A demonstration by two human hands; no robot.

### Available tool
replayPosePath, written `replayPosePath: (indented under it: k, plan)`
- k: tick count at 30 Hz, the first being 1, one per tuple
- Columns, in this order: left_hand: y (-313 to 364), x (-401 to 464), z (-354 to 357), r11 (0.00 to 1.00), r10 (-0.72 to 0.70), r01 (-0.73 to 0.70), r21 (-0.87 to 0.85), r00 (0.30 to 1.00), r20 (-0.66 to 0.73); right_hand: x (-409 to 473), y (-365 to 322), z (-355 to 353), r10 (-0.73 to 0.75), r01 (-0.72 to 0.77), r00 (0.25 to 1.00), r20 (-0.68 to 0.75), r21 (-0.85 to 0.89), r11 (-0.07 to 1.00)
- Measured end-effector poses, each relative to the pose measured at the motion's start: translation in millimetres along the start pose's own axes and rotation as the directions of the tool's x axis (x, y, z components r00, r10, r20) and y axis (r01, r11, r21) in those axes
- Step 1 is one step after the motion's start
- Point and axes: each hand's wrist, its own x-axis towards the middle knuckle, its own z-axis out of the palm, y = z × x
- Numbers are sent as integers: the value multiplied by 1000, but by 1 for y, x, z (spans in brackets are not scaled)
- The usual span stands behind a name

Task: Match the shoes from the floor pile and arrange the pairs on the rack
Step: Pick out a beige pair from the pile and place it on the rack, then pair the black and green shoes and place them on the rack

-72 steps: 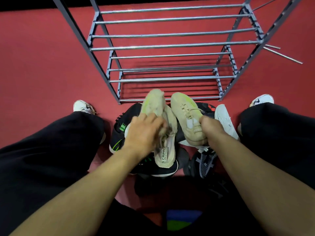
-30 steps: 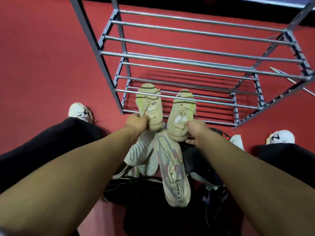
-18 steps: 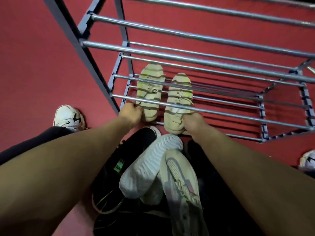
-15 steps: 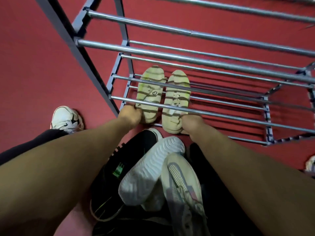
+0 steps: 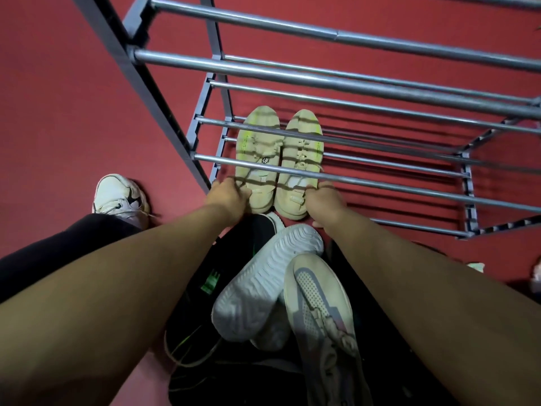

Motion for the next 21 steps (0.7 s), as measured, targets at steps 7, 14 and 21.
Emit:
replayPosePath:
  k: [7, 14, 21]
  plan:
    - [-40, -62, 15, 989, -145, 128, 76, 942, 304, -46, 28, -3, -185, 233, 968, 167, -343, 910]
    - [-31, -113, -11, 929, 63, -161, 333, 956, 285, -125, 44, -14, -118, 403, 846, 520, -480, 779]
    - [-17, -168, -62, 954, 201, -225, 198, 971, 133, -197, 42, -67, -400, 535, 842, 361, -471, 701]
